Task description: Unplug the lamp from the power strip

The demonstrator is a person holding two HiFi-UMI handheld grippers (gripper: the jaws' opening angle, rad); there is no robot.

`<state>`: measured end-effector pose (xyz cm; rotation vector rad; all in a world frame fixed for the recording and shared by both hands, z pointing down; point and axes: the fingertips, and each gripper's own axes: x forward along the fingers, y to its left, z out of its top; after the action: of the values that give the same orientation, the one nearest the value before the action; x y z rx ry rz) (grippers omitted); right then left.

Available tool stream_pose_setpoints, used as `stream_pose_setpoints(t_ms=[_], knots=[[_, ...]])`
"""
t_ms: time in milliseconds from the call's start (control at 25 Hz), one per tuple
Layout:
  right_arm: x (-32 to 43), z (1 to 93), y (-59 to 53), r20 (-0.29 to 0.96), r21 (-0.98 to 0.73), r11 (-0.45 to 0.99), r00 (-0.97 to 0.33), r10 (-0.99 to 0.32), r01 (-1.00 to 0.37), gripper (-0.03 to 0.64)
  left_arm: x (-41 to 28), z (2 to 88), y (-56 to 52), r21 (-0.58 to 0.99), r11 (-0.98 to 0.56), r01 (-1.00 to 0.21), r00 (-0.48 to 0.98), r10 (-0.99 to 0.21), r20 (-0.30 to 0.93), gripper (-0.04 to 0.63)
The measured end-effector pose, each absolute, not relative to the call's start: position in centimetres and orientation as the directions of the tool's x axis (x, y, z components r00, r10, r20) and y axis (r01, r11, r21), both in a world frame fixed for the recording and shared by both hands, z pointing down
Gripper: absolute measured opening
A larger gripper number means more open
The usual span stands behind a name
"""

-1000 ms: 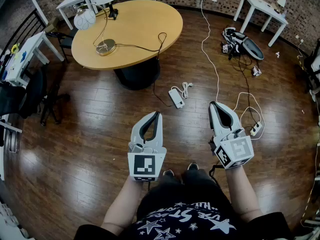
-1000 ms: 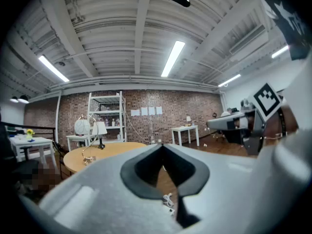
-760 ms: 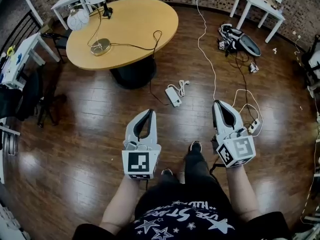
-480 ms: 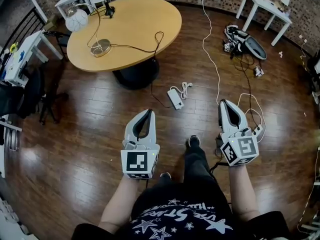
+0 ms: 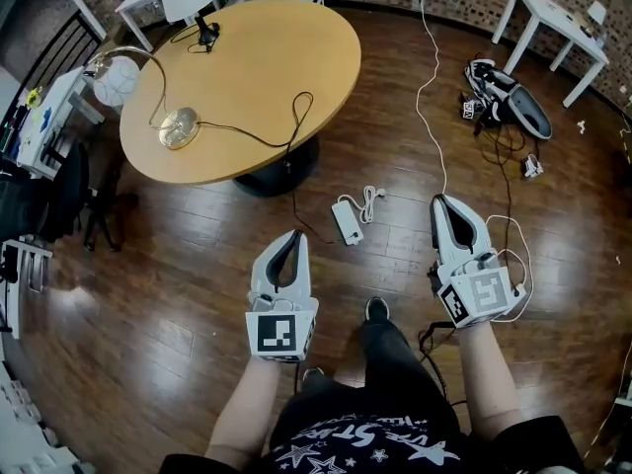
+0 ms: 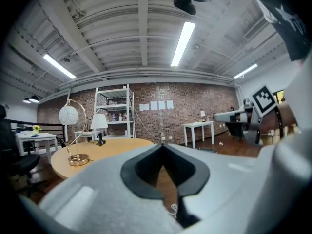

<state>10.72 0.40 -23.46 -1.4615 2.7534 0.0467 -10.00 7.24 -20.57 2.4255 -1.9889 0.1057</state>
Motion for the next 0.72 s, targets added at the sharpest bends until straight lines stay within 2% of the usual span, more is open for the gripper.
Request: stream_pose_setpoints(t_ms=[280,400,720], knots=[[12.4,-19.5,-7.2,0.026,0.035,0.613,-0.612,-0.79,-0.79,0.009,-9.9,-17.9,-0.1,-0.106,-0.162,-0.981,0.156,-0.985,0.068,0.003],[13.1,-16.6,-8.8,0.043,0.03,0.608,-0.607,-0.793,-0.793,0.008,-10.3,-16.2,-2.4,-0.087,-0.155,-0.984,0.151,-0.987,0.049,0.003],[10.3,-7.0,-10.8,-0.007,0.026,0.608,-0.609,-0.793,-0.793,0.008,-9.6,-3.8,-5.1,-0.073,-0.235,-0.969,0.231,-0.971,0.063,0.003]])
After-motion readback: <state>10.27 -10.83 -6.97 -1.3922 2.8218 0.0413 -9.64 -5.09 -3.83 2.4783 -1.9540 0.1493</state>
